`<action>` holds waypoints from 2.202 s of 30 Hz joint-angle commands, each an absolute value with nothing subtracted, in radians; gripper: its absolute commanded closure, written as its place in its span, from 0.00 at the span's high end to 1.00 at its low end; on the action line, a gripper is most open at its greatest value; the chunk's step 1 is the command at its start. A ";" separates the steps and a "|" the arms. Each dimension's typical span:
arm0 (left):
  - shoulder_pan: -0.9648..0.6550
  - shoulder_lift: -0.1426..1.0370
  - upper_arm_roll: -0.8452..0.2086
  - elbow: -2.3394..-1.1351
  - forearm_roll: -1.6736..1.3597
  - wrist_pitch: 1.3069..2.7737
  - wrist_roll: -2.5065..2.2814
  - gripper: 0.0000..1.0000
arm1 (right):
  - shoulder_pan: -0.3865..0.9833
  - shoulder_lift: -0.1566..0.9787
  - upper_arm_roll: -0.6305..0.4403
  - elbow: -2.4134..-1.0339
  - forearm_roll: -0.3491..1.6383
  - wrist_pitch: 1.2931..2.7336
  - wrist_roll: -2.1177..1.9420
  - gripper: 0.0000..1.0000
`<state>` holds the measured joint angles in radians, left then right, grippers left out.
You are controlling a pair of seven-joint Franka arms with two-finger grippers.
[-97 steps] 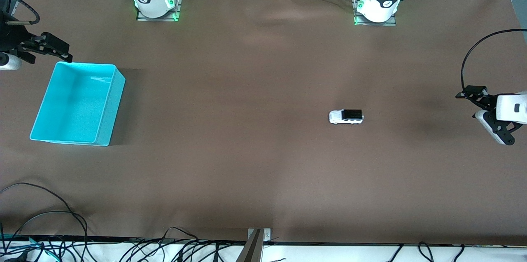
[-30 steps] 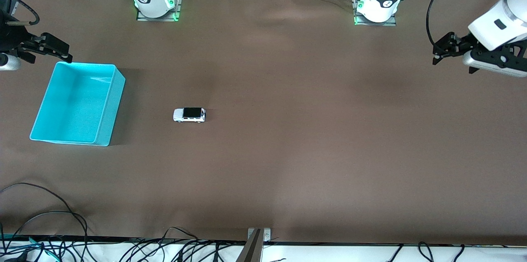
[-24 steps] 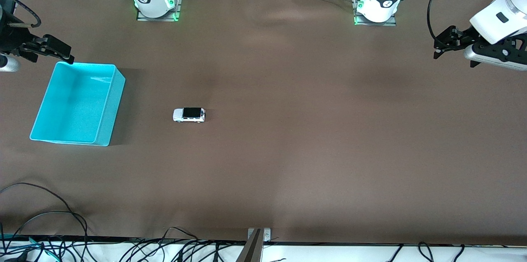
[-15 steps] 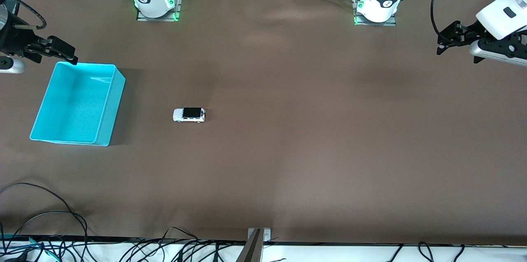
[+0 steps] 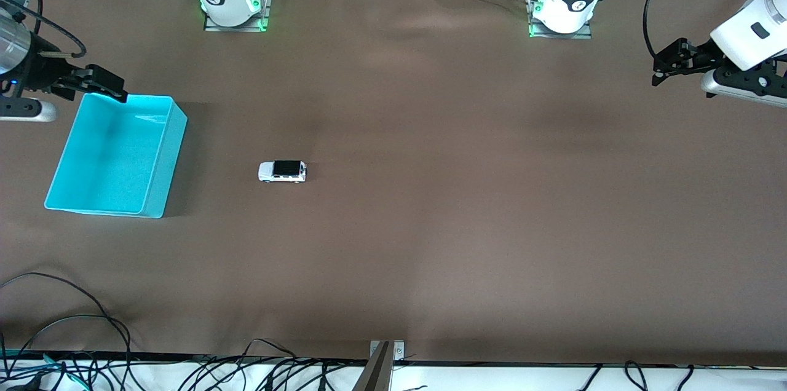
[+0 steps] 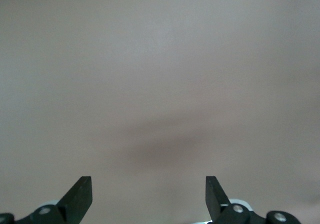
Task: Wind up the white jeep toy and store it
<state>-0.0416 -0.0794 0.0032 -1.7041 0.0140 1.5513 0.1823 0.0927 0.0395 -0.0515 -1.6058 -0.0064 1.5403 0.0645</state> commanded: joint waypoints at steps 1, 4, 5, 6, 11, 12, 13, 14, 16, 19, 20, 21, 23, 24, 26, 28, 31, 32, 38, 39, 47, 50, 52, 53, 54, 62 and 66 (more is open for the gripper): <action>-0.044 -0.061 0.008 -1.649 -0.002 1.516 0.164 1.00 | 0.084 0.023 -0.020 -1.663 -0.006 1.586 0.083 1.00; -0.043 -0.058 0.009 -1.649 -0.002 1.508 0.150 1.00 | 0.100 0.025 -0.025 -1.664 -0.006 1.589 0.083 1.00; -0.041 -0.055 0.009 -1.649 -0.002 1.503 0.150 1.00 | 0.103 0.025 -0.028 -1.664 -0.006 1.589 0.083 1.00; -0.043 -0.055 0.008 -1.646 0.011 1.493 0.152 1.00 | 0.103 0.029 -0.026 -1.670 -0.006 1.592 0.084 1.00; -0.043 -0.052 0.008 -1.626 0.008 1.493 0.152 1.00 | 0.103 0.021 -0.021 -1.712 -0.005 1.621 0.084 1.00; -0.043 -0.051 0.009 -1.625 0.006 1.493 0.152 1.00 | 0.103 0.017 -0.021 -1.723 -0.005 1.629 0.086 1.00; -0.044 -0.048 0.008 -1.623 0.005 1.493 0.152 1.00 | 0.104 0.011 -0.020 -1.738 -0.005 1.641 0.086 1.00; -0.044 -0.046 0.009 -1.621 0.002 1.491 0.152 1.00 | 0.104 0.002 -0.018 -1.758 -0.005 1.658 0.086 1.00; -0.044 -0.043 0.008 -1.621 0.002 1.491 0.152 1.00 | 0.106 -0.006 -0.006 -1.801 -0.005 1.692 0.097 1.00; -0.043 -0.044 0.009 -1.621 0.000 1.491 0.152 1.00 | 0.104 -0.009 0.014 -1.845 -0.005 1.736 0.115 1.00; -0.043 -0.043 0.008 -1.623 0.000 1.491 0.150 1.00 | 0.106 -0.011 0.015 -1.859 -0.005 1.753 0.123 1.00; -0.043 -0.043 0.008 -1.623 0.000 1.491 0.150 1.00 | 0.106 -0.009 0.018 -1.874 -0.005 1.769 0.129 1.00; -0.043 -0.043 0.008 -1.621 -0.003 1.491 0.152 1.00 | 0.106 -0.009 0.028 -1.894 -0.005 1.799 0.137 1.00; -0.044 -0.043 0.008 -1.618 -0.003 1.491 0.152 1.00 | 0.106 -0.009 0.032 -1.907 -0.005 1.813 0.141 1.00; -0.051 -0.041 0.005 -1.600 0.000 1.491 0.149 1.00 | 0.107 -0.008 0.037 -1.930 -0.005 1.844 0.144 1.00; -0.054 -0.040 0.003 -1.597 0.005 1.491 0.149 1.00 | 0.107 -0.006 0.038 -1.953 -0.003 1.871 0.144 1.00; -0.048 -0.040 0.003 -1.598 0.005 1.491 0.150 1.00 | 0.117 -0.002 0.038 -1.983 -0.003 1.922 0.164 1.00; -0.046 -0.038 0.005 -1.598 0.006 1.491 0.150 1.00 | 0.121 0.000 0.038 -1.994 -0.002 1.939 0.173 1.00; -0.041 -0.028 0.008 -1.592 0.006 1.491 0.155 1.00 | 0.144 0.003 0.038 -2.054 -0.002 2.028 0.213 1.00; -0.043 -0.028 0.008 -1.592 0.006 1.491 0.155 1.00 | 0.149 0.006 0.038 -2.068 -0.002 2.045 0.224 1.00; -0.043 -0.028 0.006 -1.591 0.005 1.491 0.153 1.00 | 0.192 0.055 0.038 -2.111 -0.002 2.149 0.311 1.00; -0.041 -0.028 0.008 -1.591 0.002 1.491 0.153 1.00 | 0.206 0.077 0.038 -2.111 -0.002 2.167 0.334 1.00; -0.041 -0.029 0.008 -1.589 0.000 1.491 0.152 1.00 | 0.212 0.095 0.038 -2.111 -0.002 2.184 0.368 1.00; -0.043 -0.029 0.008 -1.589 0.000 1.491 0.152 1.00 | 0.213 0.107 0.038 -2.111 -0.002 2.195 0.389 1.00; -0.043 -0.029 0.008 -1.589 0.000 1.491 0.153 1.00 | 0.215 0.120 0.038 -2.111 -0.002 2.207 0.412 1.00; -0.041 -0.029 0.008 -1.588 0.005 1.491 0.158 1.00 | 0.256 0.210 0.038 -2.112 -0.003 2.310 0.607 1.00; -0.044 -0.029 0.003 -1.586 0.012 1.491 0.152 1.00 | 0.268 0.235 0.038 -2.123 -0.003 2.351 0.705 1.00</action>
